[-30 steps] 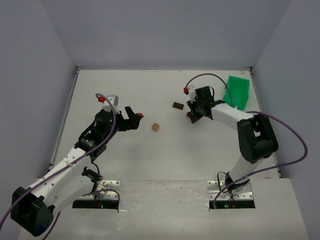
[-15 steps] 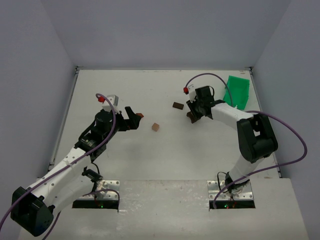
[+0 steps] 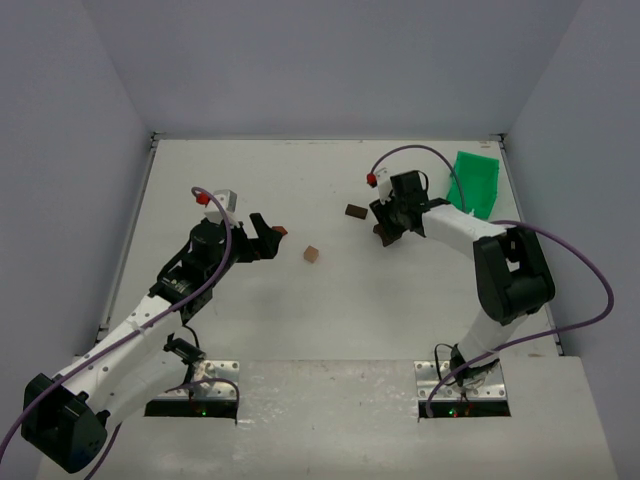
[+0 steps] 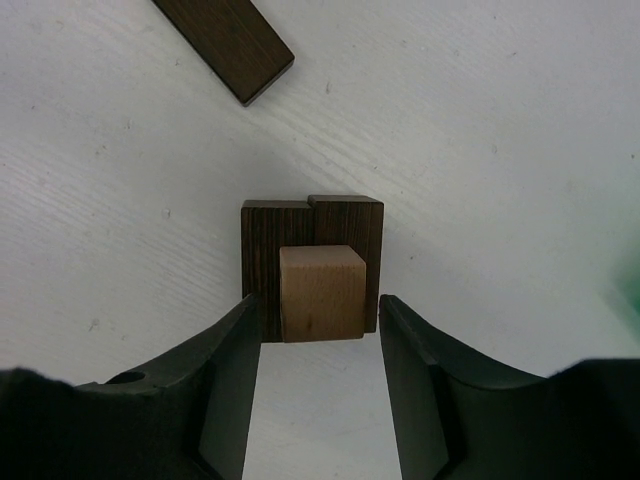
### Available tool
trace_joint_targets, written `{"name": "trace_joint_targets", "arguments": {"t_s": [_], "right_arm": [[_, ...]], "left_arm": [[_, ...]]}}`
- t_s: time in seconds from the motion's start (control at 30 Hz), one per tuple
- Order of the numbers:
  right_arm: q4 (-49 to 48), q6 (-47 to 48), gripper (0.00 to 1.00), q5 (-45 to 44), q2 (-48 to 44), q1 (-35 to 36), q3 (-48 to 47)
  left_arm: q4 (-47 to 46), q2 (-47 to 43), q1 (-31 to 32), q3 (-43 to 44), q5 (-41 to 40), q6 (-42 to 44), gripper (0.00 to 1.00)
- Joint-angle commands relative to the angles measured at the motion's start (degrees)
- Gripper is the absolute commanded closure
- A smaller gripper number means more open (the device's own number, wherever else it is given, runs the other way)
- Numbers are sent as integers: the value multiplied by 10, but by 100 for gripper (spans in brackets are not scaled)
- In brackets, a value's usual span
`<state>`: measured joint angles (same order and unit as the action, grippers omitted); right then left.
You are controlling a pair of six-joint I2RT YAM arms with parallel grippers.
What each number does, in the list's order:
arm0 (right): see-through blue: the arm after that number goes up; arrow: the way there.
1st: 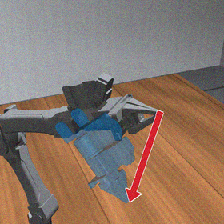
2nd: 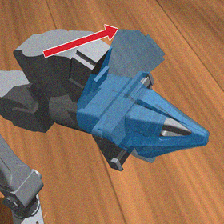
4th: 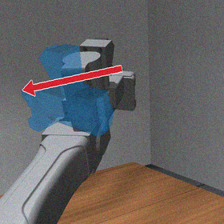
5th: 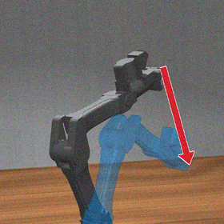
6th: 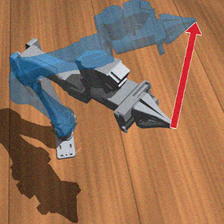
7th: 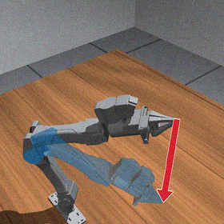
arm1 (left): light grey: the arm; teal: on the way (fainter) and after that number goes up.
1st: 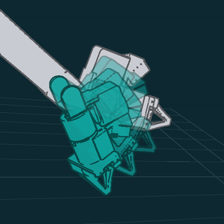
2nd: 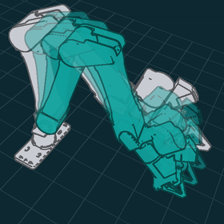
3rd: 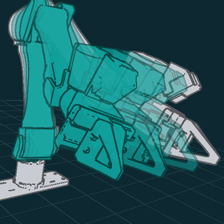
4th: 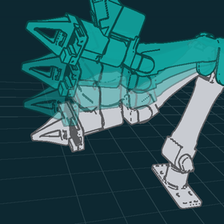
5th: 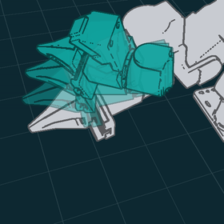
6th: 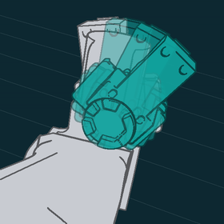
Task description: Build the wood block tower
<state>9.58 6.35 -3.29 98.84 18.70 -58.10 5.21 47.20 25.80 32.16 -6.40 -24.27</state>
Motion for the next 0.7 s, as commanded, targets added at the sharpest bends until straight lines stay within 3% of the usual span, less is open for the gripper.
{"name": "trace_joint_targets", "arguments": {"t_s": [0.0,0.07,0.27,0.4,0.53,0.67], "right_arm": [[-9,-2,43,5,-2,-4,-26],[-7,2,40,3,-7,-4,-28],[16,25,3,79,-72,0,-45],[11,33,1,192,-130,26,-38],[31,70,1,136,-127,133,-50],[34,62,1,134,-86,183,-70]], "left_arm": [[-24,-12,-2,1,1,2,0],[-24,-12,-1,1,2,2,0],[-24,-19,-1,2,1,4,0],[-25,-24,-2,0,0,4,0],[-25,-24,-1,-1,10,2,0],[-21,-29,-2,-3,4,-3,0]]}}
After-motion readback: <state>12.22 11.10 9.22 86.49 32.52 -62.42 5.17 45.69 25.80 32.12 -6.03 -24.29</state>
